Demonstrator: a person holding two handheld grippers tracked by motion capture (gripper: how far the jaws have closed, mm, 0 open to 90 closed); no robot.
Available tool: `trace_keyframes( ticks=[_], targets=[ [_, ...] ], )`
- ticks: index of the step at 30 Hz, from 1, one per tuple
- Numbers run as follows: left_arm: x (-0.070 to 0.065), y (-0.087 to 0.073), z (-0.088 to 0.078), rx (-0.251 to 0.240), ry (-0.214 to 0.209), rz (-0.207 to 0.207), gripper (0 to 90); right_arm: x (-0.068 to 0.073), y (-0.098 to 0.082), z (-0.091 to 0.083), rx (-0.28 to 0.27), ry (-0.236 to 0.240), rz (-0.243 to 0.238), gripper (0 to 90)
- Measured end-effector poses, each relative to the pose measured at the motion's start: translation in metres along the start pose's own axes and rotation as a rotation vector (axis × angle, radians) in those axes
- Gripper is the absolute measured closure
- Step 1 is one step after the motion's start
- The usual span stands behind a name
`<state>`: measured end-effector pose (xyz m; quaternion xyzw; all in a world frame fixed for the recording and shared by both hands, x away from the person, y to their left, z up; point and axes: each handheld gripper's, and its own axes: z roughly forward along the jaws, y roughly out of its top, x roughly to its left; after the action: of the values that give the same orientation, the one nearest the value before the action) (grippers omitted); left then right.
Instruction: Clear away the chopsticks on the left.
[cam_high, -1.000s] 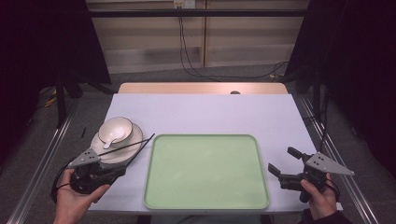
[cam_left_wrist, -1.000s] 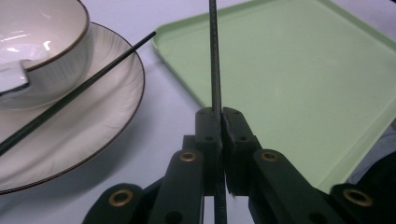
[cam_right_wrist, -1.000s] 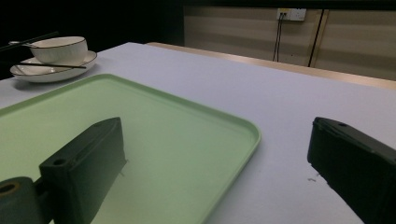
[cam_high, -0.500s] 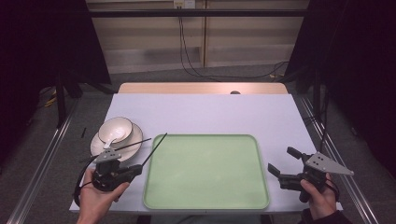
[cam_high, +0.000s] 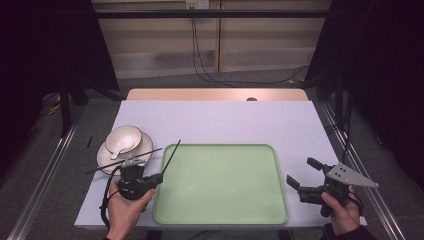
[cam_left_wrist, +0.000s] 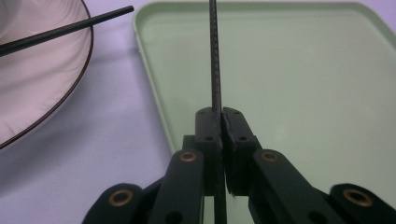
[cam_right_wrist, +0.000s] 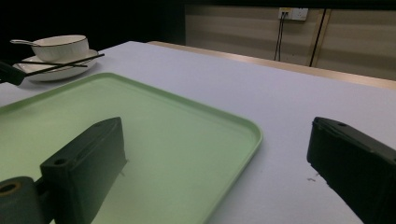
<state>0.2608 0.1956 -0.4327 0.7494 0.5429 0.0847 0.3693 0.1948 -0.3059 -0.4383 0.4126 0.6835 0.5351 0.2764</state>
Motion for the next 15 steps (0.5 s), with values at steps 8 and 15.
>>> trace_keyframes(
  ticks=[8,15],
  targets=[
    [-0.005,-0.003,0.013,-0.007,0.048,-0.043,86.0,0.000,0.000,0.000,0.002,-0.001,0.000,4.1],
    [-0.009,-0.008,0.023,0.028,0.051,-0.059,85.9,0.001,0.000,0.000,0.002,0.002,0.001,4.1]
  ],
)
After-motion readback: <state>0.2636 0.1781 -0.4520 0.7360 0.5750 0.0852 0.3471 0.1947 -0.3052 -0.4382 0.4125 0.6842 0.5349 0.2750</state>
